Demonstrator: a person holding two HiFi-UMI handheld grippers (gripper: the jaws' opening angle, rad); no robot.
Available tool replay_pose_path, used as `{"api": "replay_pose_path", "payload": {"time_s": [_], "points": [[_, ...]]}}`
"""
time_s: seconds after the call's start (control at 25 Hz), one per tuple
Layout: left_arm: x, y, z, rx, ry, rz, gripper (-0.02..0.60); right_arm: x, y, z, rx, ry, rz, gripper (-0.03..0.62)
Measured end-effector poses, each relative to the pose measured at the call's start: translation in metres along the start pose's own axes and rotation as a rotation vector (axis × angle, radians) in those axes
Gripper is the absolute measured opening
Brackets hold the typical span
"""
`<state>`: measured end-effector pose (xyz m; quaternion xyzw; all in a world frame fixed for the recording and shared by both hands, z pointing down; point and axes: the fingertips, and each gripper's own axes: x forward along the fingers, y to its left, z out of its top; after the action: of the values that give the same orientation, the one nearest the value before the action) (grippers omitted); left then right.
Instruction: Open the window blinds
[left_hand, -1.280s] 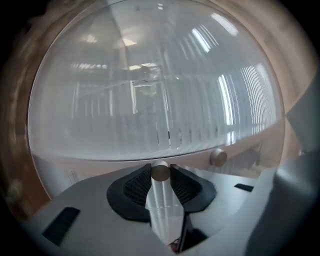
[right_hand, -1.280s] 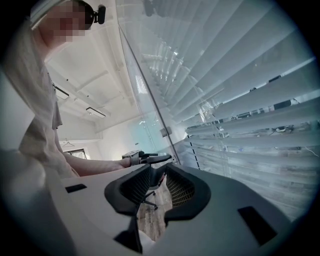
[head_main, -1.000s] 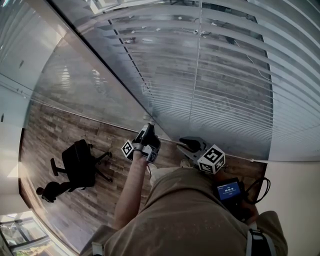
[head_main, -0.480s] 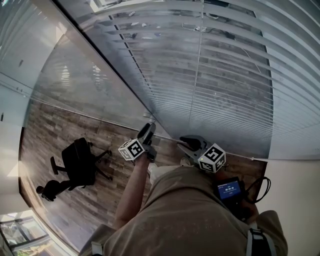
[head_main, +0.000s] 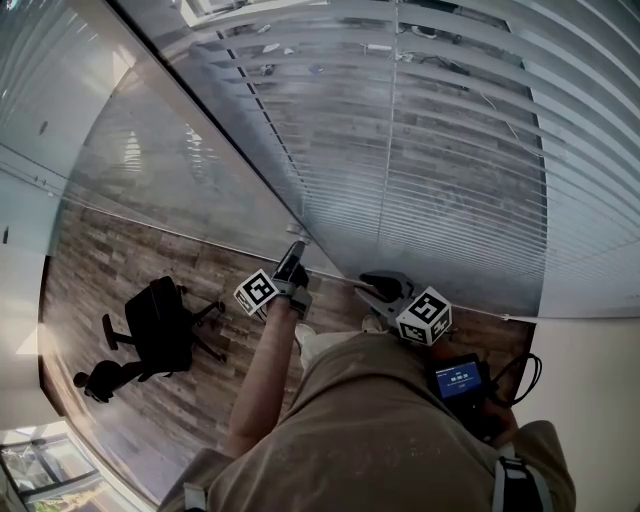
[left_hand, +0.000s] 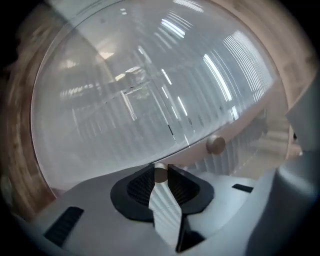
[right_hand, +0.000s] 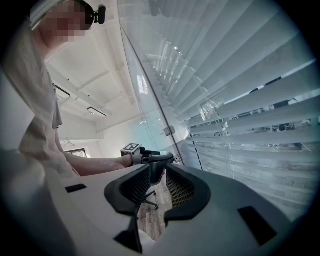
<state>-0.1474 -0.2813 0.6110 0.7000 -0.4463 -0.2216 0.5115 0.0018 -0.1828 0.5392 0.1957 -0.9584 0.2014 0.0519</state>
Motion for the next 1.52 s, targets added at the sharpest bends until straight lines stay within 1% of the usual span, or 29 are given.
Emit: {"api": "replay_pose_path", "payload": {"time_s": [0.04,0.08,0.12,0.16,0.2,0.28,0.32,0.4,0.44,0.48,0.52,0.6,0.64,0.68,0.72,0.76,0.8,0.84,0.88,0.92,1.0,1.04,1.12,1.16,1.2,1.24,1.36,1.44,1.52], "points": [[-0.001,0.003,0.002,-0.122,-0.027,-0.052,0.087,0.001,-0.001,-0.001,0.000,0.000,0.001,0.103],[-0.002,0.006,0.003,-0.216,-0.046,-0.096,0.032,0.002,-0.001,-0.004,-0.001,0.001,0.001,0.103],[-0.002,0.009,0.003,-0.271,-0.056,-0.125,0.012,0.002,-0.001,-0.005,-0.002,0.002,0.003,0.103],[-0.001,0.010,0.003,-0.280,-0.057,-0.136,0.012,0.003,-0.002,-0.007,-0.003,0.003,0.005,0.103],[0.000,0.010,0.003,-0.255,-0.053,-0.131,0.012,0.004,-0.001,-0.007,-0.004,0.005,0.007,0.103],[0.000,0.006,0.004,-0.166,-0.046,-0.100,0.012,0.003,0.000,-0.006,-0.006,0.006,0.012,0.103],[-0.001,0.004,0.004,-0.110,-0.045,-0.080,0.012,0.003,0.001,-0.006,-0.006,0.006,0.013,0.103],[-0.003,-0.003,0.002,0.031,-0.036,-0.042,0.016,0.001,0.002,-0.006,-0.004,0.007,0.013,0.103],[-0.002,-0.006,-0.001,0.111,-0.021,-0.022,0.050,0.001,0.002,-0.006,-0.004,0.007,0.012,0.103],[-0.002,-0.007,-0.006,0.192,0.002,0.000,0.130,0.001,0.001,-0.007,-0.003,0.007,0.012,0.103],[0.000,-0.005,-0.010,0.273,0.028,0.027,0.176,0.001,0.000,-0.007,-0.001,0.006,0.011,0.103],[0.003,0.000,-0.014,0.419,0.066,0.091,0.183,0.001,-0.001,-0.008,0.002,0.007,0.008,0.103],[0.004,0.002,-0.013,0.474,0.074,0.121,0.183,0.001,-0.001,-0.008,0.003,0.007,0.007,0.103],[0.006,0.004,-0.012,0.513,0.080,0.147,0.177,0.001,-0.001,-0.008,0.004,0.008,0.006,0.103],[0.007,0.005,-0.011,0.537,0.086,0.164,0.152,0.000,-0.001,-0.009,0.004,0.009,0.005,0.103],[0.008,0.005,-0.011,0.543,0.092,0.171,0.132,0.000,-0.001,-0.009,0.005,0.009,0.004,0.103],[0.008,0.005,-0.010,0.527,0.093,0.169,0.132,-0.001,-0.001,-0.010,0.006,0.009,0.002,0.103],[0.008,0.006,-0.010,0.485,0.087,0.156,0.130,-0.002,-0.002,-0.010,0.007,0.009,-0.001,0.103],[0.008,0.006,-0.010,0.415,0.074,0.132,0.129,-0.002,-0.002,-0.010,0.008,0.009,-0.003,0.103],[0.008,0.006,-0.009,0.325,0.058,0.100,0.129,-0.002,-0.002,-0.010,0.009,0.009,-0.004,0.103],[0.007,0.007,-0.008,0.114,0.023,0.027,0.129,-0.002,-0.002,-0.009,0.009,0.008,-0.002,0.103],[0.006,0.008,-0.008,-0.009,0.004,-0.015,0.129,-0.001,-0.001,-0.009,0.009,0.008,0.000,0.103],[0.006,0.012,-0.009,-0.287,-0.035,-0.112,0.129,-0.001,0.000,-0.010,0.010,0.009,0.004,0.103],[0.006,0.014,-0.009,-0.406,-0.050,-0.156,0.129,-0.001,0.000,-0.010,0.009,0.011,0.007,0.103],[0.007,0.015,-0.010,-0.489,-0.061,-0.188,0.129,0.000,0.001,-0.010,0.008,0.013,0.011,0.103],[0.006,0.016,-0.010,-0.533,-0.067,-0.206,0.129,0.001,0.003,-0.009,0.006,0.015,0.015,0.103],[0.006,0.017,-0.009,-0.564,-0.079,-0.222,0.129,0.002,0.005,-0.008,0.005,0.019,0.024,0.103],[0.006,0.016,-0.010,-0.562,-0.089,-0.229,0.129,0.002,0.004,-0.010,0.008,0.017,0.024,0.103],[0.006,0.016,-0.009,-0.533,-0.096,-0.223,0.129,0.001,0.004,-0.012,0.009,0.017,0.023,0.103]]}}
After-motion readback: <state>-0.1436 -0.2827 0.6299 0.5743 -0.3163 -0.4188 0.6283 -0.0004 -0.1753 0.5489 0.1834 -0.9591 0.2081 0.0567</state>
